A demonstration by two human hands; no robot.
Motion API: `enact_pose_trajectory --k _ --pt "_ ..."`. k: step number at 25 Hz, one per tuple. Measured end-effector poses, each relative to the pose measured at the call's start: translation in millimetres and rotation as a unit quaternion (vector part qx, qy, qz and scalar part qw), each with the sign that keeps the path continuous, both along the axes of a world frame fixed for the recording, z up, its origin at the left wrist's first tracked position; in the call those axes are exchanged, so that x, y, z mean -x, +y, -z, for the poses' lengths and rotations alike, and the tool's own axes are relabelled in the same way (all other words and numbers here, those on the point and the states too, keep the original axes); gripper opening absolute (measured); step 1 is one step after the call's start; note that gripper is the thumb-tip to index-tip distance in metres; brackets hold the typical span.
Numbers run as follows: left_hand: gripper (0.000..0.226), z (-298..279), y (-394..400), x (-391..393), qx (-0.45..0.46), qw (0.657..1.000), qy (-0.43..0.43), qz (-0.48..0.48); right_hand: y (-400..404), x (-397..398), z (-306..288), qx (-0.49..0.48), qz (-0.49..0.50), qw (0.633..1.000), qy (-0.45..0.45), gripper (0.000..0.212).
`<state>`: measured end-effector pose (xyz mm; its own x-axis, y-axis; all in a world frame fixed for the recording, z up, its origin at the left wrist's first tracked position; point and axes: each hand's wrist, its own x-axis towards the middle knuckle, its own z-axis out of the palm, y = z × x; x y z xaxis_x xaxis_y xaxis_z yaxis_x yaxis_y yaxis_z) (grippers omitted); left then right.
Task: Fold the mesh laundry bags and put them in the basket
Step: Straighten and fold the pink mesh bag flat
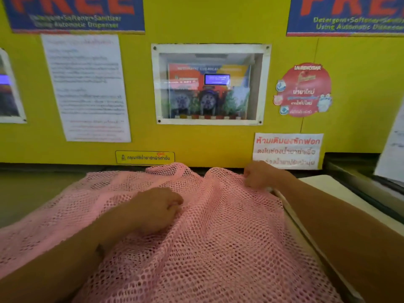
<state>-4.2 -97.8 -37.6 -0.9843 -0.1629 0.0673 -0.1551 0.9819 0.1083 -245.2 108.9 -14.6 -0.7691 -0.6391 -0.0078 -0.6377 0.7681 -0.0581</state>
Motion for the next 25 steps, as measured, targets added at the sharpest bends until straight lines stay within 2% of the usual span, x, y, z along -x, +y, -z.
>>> enact_pose_trajectory --k 2,5,6,7,9,10,12,13,16,18,20,22,25 --pt "0.045 0.4 2.3 -3.5 0.010 0.999 0.000 -0.036 -1.2 4.3 -13.0 0.023 -0.028 0.999 -0.006 0.020" --pt "0.056 4.7 -0.9 -9.2 0.003 0.994 -0.018 -0.106 -2.0 20.4 -35.9 0.124 -0.030 0.992 -0.004 0.014" --pt "0.057 5.9 -1.4 -11.9 0.000 0.992 -0.019 -0.122 -1.6 23.8 -38.3 0.118 -0.026 0.993 -0.004 0.010" --pt "0.055 5.8 -0.3 -14.3 -0.004 0.991 -0.013 -0.133 -0.8 22.9 -39.2 0.070 -0.020 0.997 0.011 0.007" --pt "0.044 1.7 5.1 -20.3 -0.018 0.989 0.026 -0.143 -4.3 14.7 -32.6 -0.069 0.013 0.993 0.099 0.010" --pt "0.038 -1.4 7.3 -23.0 -0.022 0.987 0.060 -0.145 -8.7 7.3 -31.1 -0.099 0.024 0.982 0.157 0.017" --pt "0.030 -9.1 4.9 -29.8 -0.014 0.977 0.147 -0.154 -23.2 -12.8 -38.5 -0.071 0.004 0.970 0.232 0.024" --pt "0.027 -13.7 -2.7 -34.5 -0.007 0.969 0.187 -0.162 -33.5 -22.6 -43.7 -0.048 -0.030 0.970 0.238 0.023" --pt "0.027 -26.1 -39.4 -53.9 0.004 0.950 0.215 -0.225 -70.4 -51.5 -53.8 -0.009 -0.115 0.987 0.114 0.022" --pt "0.033 -27.8 -67.2 -71.5 0.004 0.941 0.177 -0.288 -105.6 -63.5 -51.2 0.018 -0.135 0.989 0.052 0.029" --pt "0.041 -23.4 -89.8 -85.8 -0.004 0.942 0.106 -0.319 -140.8 -71.0 -42.7 0.045 -0.136 0.989 0.025 0.025" --pt "0.049 -19.5 -105.9 -95.4 -0.021 0.950 0.049 -0.309 -170.7 -77.9 -29.6 0.046 -0.117 0.992 0.013 0.020" --pt "0.049 -17.7 -121.5 -104.3 -0.036 0.960 0.052 -0.274 -199.8 -85.4 -12.1 0.096 -0.089 0.991 -0.019 0.013"
